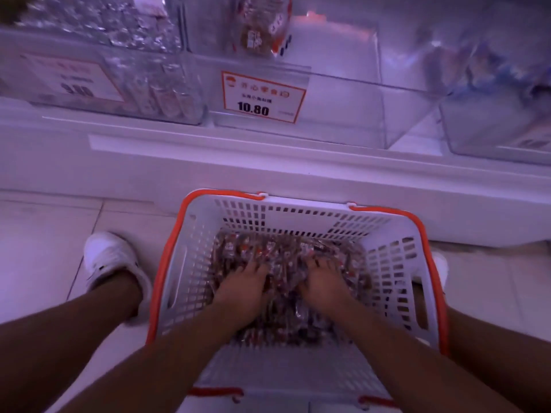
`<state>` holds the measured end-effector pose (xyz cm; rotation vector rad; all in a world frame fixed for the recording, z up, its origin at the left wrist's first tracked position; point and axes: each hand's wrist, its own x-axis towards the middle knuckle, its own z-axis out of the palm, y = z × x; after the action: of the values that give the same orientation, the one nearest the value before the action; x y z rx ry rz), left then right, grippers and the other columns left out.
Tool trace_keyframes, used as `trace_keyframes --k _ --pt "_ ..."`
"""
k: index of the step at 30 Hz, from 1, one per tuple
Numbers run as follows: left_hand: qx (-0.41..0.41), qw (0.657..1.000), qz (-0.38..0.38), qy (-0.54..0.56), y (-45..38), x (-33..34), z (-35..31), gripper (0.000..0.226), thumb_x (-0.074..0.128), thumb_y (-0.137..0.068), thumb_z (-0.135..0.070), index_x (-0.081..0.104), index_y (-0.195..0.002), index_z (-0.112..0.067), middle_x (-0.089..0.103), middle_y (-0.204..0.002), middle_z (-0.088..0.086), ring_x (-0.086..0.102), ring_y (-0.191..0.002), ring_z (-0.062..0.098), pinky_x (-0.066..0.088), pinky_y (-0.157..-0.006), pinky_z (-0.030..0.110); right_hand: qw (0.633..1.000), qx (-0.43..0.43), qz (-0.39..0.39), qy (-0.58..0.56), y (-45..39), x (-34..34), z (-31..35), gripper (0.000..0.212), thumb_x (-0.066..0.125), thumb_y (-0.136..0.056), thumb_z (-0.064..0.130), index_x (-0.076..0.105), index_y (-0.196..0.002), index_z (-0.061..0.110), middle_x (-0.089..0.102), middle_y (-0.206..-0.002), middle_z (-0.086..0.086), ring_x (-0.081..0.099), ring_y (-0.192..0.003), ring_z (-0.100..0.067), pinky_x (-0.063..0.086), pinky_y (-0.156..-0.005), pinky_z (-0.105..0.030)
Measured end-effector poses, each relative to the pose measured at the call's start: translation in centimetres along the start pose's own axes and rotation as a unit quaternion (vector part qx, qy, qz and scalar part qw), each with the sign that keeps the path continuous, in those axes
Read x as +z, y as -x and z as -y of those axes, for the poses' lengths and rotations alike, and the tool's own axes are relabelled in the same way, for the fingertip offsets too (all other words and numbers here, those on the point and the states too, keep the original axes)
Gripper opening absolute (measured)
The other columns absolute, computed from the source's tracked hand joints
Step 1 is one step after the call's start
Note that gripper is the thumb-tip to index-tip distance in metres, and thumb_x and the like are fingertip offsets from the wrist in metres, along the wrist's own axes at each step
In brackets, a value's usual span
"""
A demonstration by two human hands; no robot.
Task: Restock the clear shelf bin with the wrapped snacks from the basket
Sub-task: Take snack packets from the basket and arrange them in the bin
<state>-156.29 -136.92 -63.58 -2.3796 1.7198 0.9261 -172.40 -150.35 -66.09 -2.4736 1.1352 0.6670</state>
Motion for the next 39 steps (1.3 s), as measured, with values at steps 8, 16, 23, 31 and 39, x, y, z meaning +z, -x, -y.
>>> trace_keyframes --k 8,16,23,31,39 --pt "-0.113 0.993 0.031 -0.009 -5.0 4.5 0.0 0.074 0.051 -0.095 -0.032 0.013 -0.156 -0.021 0.019 -0.161 0.015 0.042 -0.133 0.036 0.034 -0.109 0.049 0.994 0.063 0.052 -0.067 -4.1 3.3 4.8 0.086 0.052 -0.092 0.04 -0.001 -0.157 0.023 0.028 -0.155 -0.023 0.024 -0.143 -0.041 0.02 -0.116 -0.055" --pt "-0.116 0.992 -0.007 -0.043 -5.1 5.0 0.8 0.07 0.043 -0.096 -0.034 0.01 -0.157 -0.022 0.029 -0.159 0.013 0.043 -0.131 0.036 0.03 -0.108 0.049 0.971 0.088 -0.004 -0.222 -6.3 4.0 4.5 0.065 0.065 -0.085 0.033 0.039 -0.144 0.042 0.053 -0.14 -0.006 0.052 -0.127 -0.028 0.042 -0.107 -0.045" --pt "-0.122 0.99 -0.069 -0.017 -4.2 4.1 1.1 0.063 0.049 -0.084 -0.04 0.036 -0.145 -0.028 0.069 -0.116 0.001 0.061 -0.112 0.025 0.019 -0.117 0.049 0.892 0.106 -0.045 -0.437 -4.9 3.3 2.7 0.02 0.073 -0.08 0.017 0.074 -0.098 0.025 0.073 -0.087 0.007 0.067 -0.084 -0.01 0.056 -0.083 -0.029" --pt "-0.103 0.882 -0.135 0.439 -2.1 -6.7 -0.7 0.03 0.074 -0.081 -0.011 0.051 -0.098 -0.02 0.065 -0.083 -0.002 0.065 -0.071 0.001 0.052 -0.066 0.02 0.742 0.102 -0.042 -0.661 -0.7 -8.1 1.3 0.015 0.068 -0.083 0.001 0.079 -0.085 0.011 0.076 -0.085 -0.01 0.069 -0.076 -0.018 0.056 -0.071 -0.025" --pt "-0.113 0.727 -0.175 0.654 7.1 -20.2 -4.5 0.018 0.059 -0.092 -0.015 0.058 -0.104 -0.002 0.064 -0.06 -0.003 0.055 -0.046 0.01 0.04 -0.042 0.02 0.66 -0.107 0.052 -0.742 11.2 -22.4 4.1 0.036 0.07 -0.071 0.009 0.072 -0.107 0.003 0.071 -0.106 -0.023 0.063 -0.087 -0.032 0.049 -0.071 -0.037"
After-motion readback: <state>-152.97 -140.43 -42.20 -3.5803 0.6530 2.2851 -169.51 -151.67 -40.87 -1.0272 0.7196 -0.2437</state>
